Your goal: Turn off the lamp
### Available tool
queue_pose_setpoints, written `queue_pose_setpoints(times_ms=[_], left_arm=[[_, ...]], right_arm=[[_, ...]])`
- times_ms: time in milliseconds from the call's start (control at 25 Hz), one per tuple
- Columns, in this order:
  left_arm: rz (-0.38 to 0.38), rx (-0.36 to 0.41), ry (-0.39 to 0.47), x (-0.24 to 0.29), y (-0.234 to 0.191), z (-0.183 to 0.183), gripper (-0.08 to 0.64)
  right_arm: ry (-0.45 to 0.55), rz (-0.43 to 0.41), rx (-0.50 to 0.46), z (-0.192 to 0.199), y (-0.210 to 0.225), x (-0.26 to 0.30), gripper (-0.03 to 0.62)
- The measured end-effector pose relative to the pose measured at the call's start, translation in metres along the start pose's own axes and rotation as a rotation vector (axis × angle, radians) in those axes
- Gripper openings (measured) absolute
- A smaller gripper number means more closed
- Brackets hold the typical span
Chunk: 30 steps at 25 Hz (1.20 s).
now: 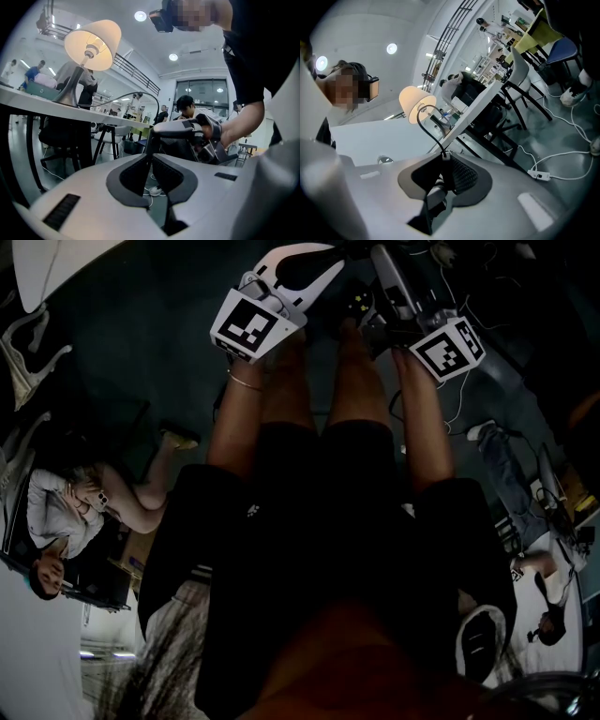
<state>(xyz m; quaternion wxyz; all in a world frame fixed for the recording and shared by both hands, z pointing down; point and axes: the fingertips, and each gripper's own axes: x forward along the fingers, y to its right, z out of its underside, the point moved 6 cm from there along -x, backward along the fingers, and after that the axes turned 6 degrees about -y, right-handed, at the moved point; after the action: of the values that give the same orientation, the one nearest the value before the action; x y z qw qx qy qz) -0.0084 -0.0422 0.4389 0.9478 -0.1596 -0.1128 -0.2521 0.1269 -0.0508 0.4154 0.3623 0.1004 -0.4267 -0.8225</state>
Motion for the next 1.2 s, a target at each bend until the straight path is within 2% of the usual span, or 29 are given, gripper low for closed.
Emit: queue_pose_setpoints(times_ms=[400, 640, 800, 1080, 1200], left_arm=[[0.06, 0.034, -0.036, 0.016, 0.0, 0.008, 0.055], [0.047, 0.015, -0.026, 0.017, 0.001, 0.01, 0.054], [0.025, 0.006, -0.029, 0.016, 0.002, 0.012, 0.021], [0.012, 0.019, -0.022, 0.014, 0.003, 0.011, 0.012], [0.012, 0.02, -0.031, 0.014, 0.004, 0.011, 0.012]], right_arm=[[0.046, -0.032, 0.062, -0.004, 0.001, -0.005, 0.064], [0.055, -0.049, 0.08, -0.002, 0.0, -0.005, 0.064], [0.054, -0.047, 0.089, 0.001, 0.002, -0.005, 0.064], [0.061, -0.051, 0.056, -0.001, 0.001, -0.002, 0.064], [0.058, -0.025, 0.001, -0.002, -0.001, -0.002, 0.066]])
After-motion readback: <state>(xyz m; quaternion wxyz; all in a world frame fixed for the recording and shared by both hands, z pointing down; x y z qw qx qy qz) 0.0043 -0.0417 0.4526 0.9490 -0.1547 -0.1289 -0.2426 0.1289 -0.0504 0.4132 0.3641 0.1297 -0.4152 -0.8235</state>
